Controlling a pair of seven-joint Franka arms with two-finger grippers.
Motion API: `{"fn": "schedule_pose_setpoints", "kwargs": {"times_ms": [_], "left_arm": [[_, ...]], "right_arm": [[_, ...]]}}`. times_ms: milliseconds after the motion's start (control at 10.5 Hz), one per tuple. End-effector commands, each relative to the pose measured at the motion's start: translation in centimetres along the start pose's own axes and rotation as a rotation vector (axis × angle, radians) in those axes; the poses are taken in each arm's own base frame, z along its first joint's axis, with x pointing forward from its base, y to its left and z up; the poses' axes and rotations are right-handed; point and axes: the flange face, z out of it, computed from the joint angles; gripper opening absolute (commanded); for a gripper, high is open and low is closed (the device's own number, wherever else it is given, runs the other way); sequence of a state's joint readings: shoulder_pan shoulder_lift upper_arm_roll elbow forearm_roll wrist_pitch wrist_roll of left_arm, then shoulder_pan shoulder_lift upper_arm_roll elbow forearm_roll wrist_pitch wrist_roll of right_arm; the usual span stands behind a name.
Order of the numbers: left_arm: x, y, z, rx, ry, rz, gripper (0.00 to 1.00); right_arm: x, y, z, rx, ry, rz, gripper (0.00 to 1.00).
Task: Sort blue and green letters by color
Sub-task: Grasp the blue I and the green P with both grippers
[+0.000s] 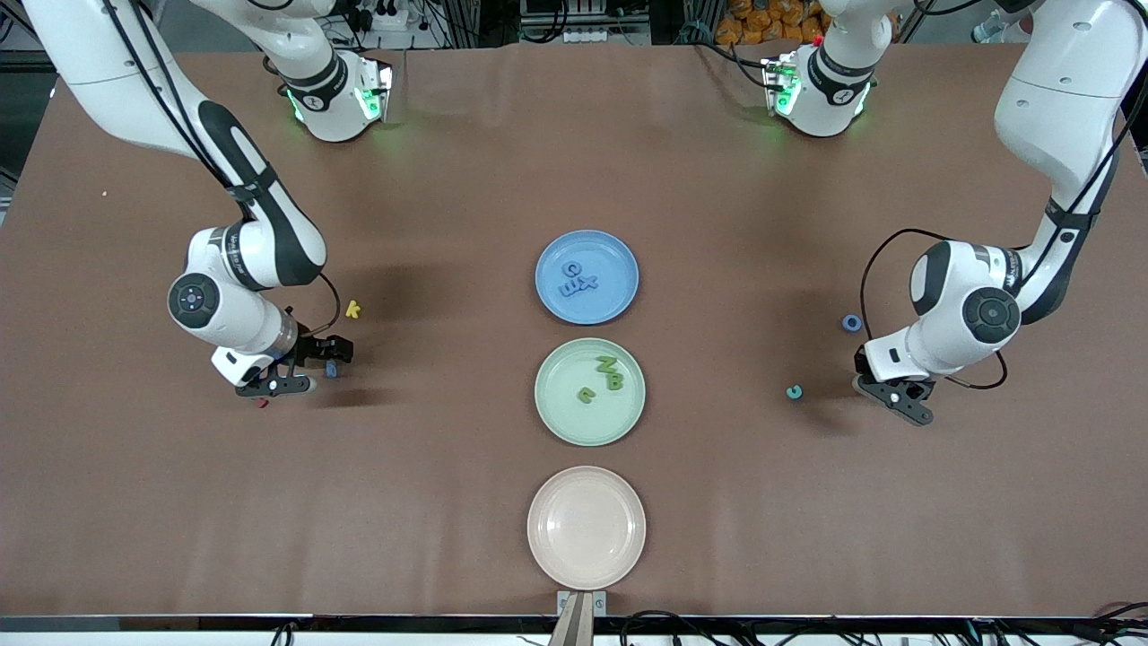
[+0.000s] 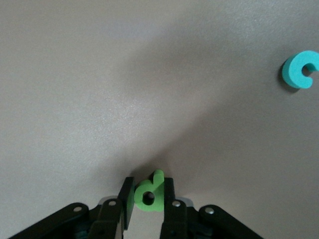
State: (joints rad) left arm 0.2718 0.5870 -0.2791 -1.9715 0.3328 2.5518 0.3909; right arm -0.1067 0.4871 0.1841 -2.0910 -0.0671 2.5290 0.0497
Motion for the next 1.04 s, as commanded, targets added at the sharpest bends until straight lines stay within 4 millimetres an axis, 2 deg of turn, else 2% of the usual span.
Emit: {"fn": "schedule_pose_setpoints", "kwargs": {"times_ms": [0, 190, 379, 474, 664, 758, 948], "left_arm": [[1.5, 0.1, -2.4, 0.035, 0.037, 0.007, 0.00], [5.3, 2.9, -5.8, 0.015, 0.056, 0.007, 0.00], [9.5, 7.3, -9.5, -0.026, 0.043, -0.057, 0.00], [11.3, 9.7, -10.6, -0.036, 0.047, -0.098, 0.00], [14.4, 16.1, -11.6, -0.046, 0.064, -0.146, 0.00], [15.8, 19.1, -11.9, -0.066, 0.074, -0.195, 0.00], [18.7, 25.6, -11.8, -0.105, 0.083, -0.292, 0.00]], "right_arm": [[0.2, -0.8, 0.8, -0.005, 0.026, 0.018, 0.85], [0.3, -0.8, 1.1, -0.005, 0.029, 0.024, 0.77], [0.4, -1.0, 1.1, -0.007, 0.031, 0.021, 0.59], [0.4, -1.0, 1.0, -0.007, 0.029, 0.022, 0.50], [0.5, -0.5, 1.0, -0.011, 0.032, 0.030, 0.26], [0.6, -0.5, 0.9, -0.008, 0.033, 0.034, 0.18], [0.7, -0.4, 0.8, -0.004, 0.036, 0.044, 0.09]]}}
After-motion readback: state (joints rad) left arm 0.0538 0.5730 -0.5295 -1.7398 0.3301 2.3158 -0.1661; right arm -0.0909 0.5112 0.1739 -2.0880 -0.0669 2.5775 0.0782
